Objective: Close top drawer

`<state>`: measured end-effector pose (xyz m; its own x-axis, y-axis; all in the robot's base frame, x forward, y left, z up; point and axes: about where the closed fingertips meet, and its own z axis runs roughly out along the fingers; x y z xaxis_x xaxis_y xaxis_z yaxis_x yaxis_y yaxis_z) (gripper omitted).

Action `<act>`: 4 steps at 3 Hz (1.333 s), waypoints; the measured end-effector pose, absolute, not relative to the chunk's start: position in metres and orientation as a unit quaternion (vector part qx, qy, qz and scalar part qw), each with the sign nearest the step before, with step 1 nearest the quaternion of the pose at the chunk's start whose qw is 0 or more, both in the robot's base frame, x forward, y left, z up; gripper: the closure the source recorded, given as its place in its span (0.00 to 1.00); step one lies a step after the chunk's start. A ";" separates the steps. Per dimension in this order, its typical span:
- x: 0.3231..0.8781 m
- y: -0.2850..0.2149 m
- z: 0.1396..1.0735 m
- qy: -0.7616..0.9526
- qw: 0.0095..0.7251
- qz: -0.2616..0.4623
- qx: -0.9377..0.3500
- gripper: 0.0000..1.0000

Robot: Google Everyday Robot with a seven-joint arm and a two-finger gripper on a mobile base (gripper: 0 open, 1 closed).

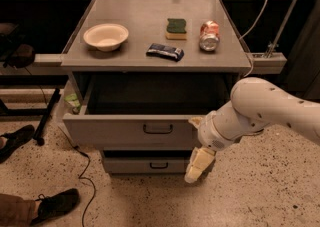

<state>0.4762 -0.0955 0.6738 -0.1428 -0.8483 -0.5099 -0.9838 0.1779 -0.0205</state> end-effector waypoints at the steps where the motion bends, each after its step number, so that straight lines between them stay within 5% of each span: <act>1: 0.497 -0.110 0.662 0.748 0.212 0.164 -0.607 0.15; 4: 0.585 -0.145 0.652 0.775 0.228 0.153 -0.570 0.85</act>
Offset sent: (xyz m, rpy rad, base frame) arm 0.0899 -0.0549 -0.0221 0.0054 -0.0032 -0.1136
